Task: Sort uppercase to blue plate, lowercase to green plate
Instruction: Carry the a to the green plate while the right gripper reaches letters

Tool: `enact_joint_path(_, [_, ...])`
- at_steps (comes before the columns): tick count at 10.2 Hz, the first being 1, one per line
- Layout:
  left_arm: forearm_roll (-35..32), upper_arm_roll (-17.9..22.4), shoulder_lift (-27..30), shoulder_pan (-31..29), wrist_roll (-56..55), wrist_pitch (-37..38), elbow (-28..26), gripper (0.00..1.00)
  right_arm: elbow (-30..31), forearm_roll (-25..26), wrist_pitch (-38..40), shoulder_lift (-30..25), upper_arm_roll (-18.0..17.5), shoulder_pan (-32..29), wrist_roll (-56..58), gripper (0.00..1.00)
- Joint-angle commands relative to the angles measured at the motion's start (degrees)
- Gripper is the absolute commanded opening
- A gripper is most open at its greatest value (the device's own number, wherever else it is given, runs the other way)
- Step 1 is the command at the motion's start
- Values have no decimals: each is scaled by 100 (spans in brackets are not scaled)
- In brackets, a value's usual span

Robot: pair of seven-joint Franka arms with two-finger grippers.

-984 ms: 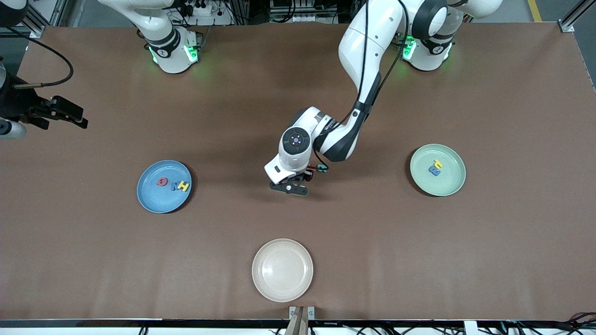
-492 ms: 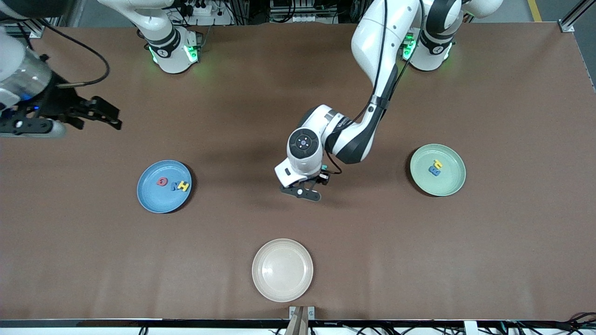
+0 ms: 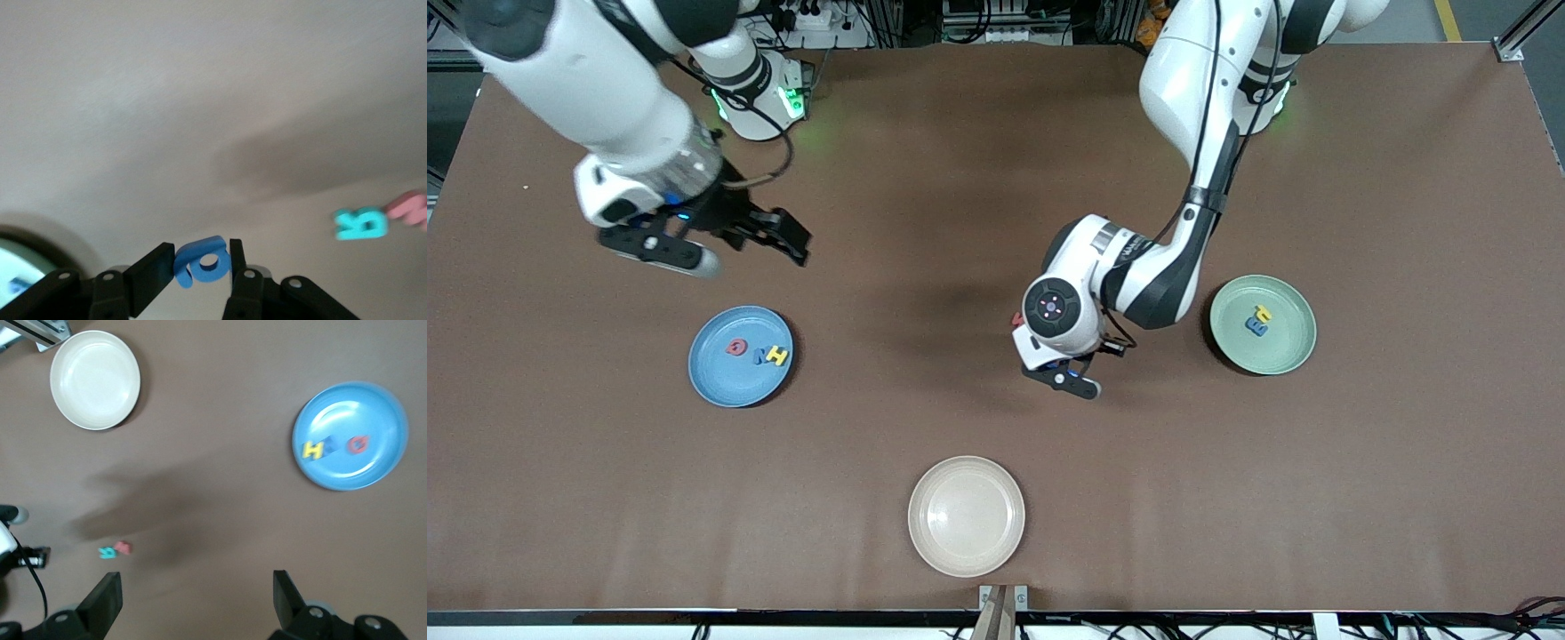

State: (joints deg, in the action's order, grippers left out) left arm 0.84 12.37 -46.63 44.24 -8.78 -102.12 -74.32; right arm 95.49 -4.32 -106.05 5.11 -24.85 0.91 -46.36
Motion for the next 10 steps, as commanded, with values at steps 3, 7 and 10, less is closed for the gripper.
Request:
enact_joint_path(3, [-1059,-507,1347,-827,780,-62,-1741,0,189,27,-1053,558,-64,574,-1887,100])
enact_joint_path(7, [-1060,-508,2402,-1662,1483,-736,-3251,0,-117,1737,-2112,1963,-29,1821,-4919,100])
enact_joint_path(10, [-1375,-464,2764,-2277,1844,-2192,-4587,0,-880,2040,-2183,3036,311,2664,-6537,100])
